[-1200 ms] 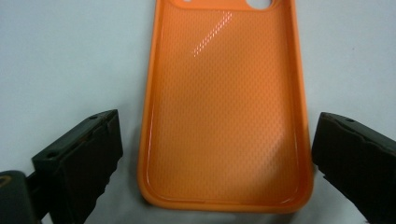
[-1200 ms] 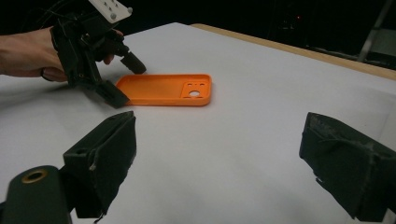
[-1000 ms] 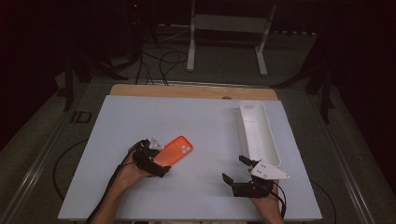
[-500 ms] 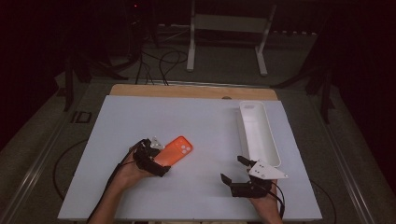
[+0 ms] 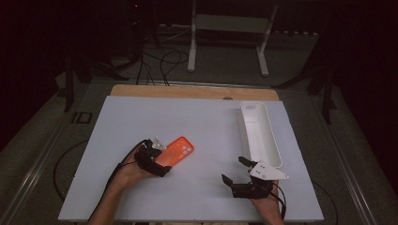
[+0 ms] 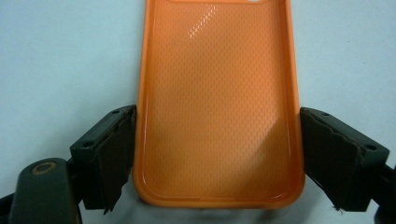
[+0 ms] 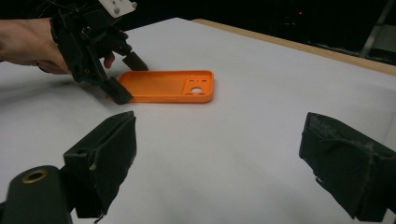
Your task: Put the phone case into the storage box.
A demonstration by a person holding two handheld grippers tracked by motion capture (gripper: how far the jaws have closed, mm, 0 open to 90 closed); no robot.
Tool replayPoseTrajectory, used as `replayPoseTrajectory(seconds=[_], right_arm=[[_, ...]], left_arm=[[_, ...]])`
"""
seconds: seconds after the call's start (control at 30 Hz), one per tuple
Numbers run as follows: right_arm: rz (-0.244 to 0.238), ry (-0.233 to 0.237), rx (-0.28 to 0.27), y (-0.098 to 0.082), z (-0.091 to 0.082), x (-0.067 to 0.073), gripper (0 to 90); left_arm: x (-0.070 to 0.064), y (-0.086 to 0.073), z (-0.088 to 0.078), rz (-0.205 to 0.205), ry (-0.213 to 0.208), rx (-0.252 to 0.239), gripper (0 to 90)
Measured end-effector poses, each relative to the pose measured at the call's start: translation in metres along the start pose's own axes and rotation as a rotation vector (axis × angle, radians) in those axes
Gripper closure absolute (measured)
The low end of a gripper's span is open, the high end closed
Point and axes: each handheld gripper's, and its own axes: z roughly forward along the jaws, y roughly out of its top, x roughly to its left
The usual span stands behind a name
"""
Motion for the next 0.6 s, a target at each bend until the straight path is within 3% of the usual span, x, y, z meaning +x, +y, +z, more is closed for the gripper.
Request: replayPoseTrajectory(seconds=[0.27,0.43,0.6], right_arm=[[0.007,0.001,0.003,0.0010,0.0003,-0.0003,11.0],[0.016,0.000,-0.001,0.0023,0.0001,-0.0008,11.1],[0.013,0.001,-0.002,0.0055,0.0016,-0.0001,11.0]], left_arm=[[-0.0026,0.0004,-0.0017,-0.003,0.018,0.000,16.2],[-0.0076,0.0007,-0.0036,0.017,0.055,-0.015,16.4],[-0.0084,0.0019,-0.0073,0.002,0.097,-0.057,16.5]])
